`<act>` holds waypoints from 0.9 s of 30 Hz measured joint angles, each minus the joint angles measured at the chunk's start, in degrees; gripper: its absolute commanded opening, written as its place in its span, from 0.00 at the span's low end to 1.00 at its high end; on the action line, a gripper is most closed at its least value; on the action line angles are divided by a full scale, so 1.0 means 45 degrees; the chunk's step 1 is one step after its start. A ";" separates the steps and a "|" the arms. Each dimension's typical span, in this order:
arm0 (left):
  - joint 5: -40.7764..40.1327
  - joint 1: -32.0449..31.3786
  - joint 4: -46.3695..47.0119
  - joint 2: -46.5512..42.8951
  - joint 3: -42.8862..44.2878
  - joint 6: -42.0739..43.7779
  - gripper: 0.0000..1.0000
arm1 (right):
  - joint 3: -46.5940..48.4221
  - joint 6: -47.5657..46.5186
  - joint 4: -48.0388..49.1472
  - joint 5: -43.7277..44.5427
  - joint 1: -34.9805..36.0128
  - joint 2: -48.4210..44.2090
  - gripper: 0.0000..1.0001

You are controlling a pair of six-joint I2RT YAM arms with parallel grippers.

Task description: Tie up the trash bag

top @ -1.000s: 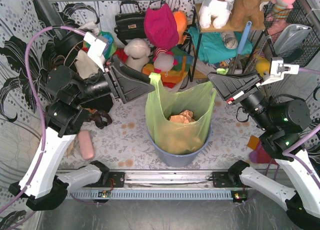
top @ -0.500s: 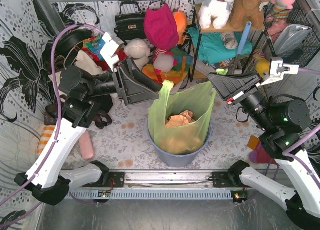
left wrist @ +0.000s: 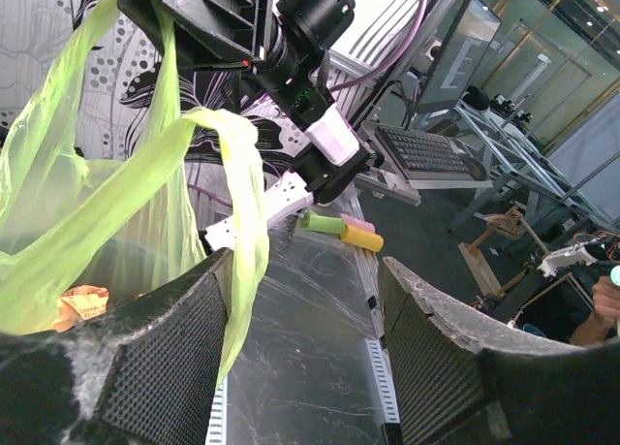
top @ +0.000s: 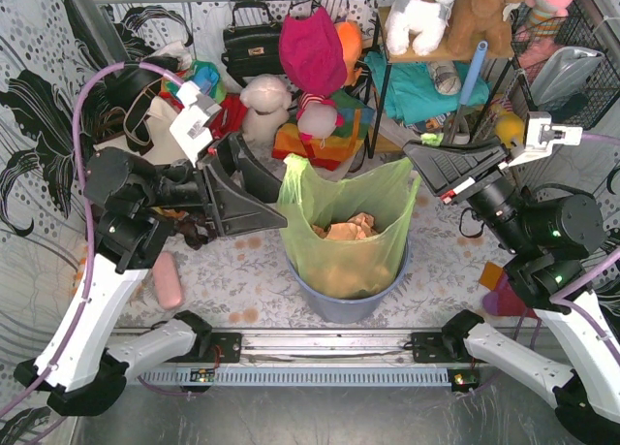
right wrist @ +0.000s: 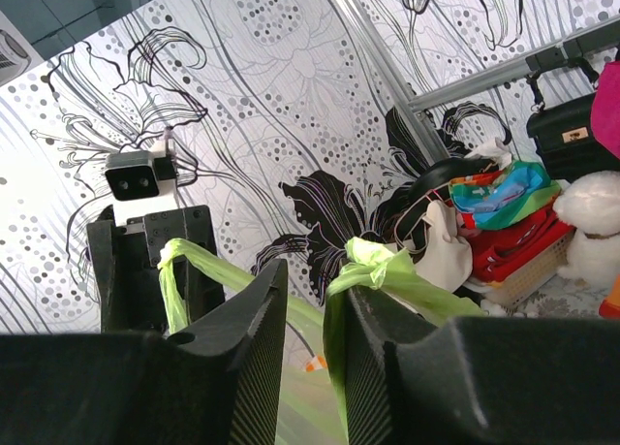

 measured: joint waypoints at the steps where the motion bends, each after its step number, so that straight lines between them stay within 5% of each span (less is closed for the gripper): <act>1: -0.0010 0.0000 0.0015 0.0019 0.0000 0.0039 0.69 | 0.0005 0.0005 0.0000 -0.0010 0.0000 0.0010 0.28; 20: -0.1151 -0.0340 0.3886 0.2555 0.0199 -0.2992 0.66 | 0.0233 0.0432 -0.0005 -0.1627 0.0000 0.1141 0.27; 22: -0.1287 -0.0364 0.4201 0.2429 0.0447 -0.3094 0.61 | 0.0238 0.0481 -0.0005 -0.1690 0.0000 0.1209 0.26; 27: -0.2288 -0.0374 0.3162 0.1758 0.1263 -0.2356 0.22 | 0.0398 0.0670 0.0058 -0.1894 0.0000 0.1350 0.17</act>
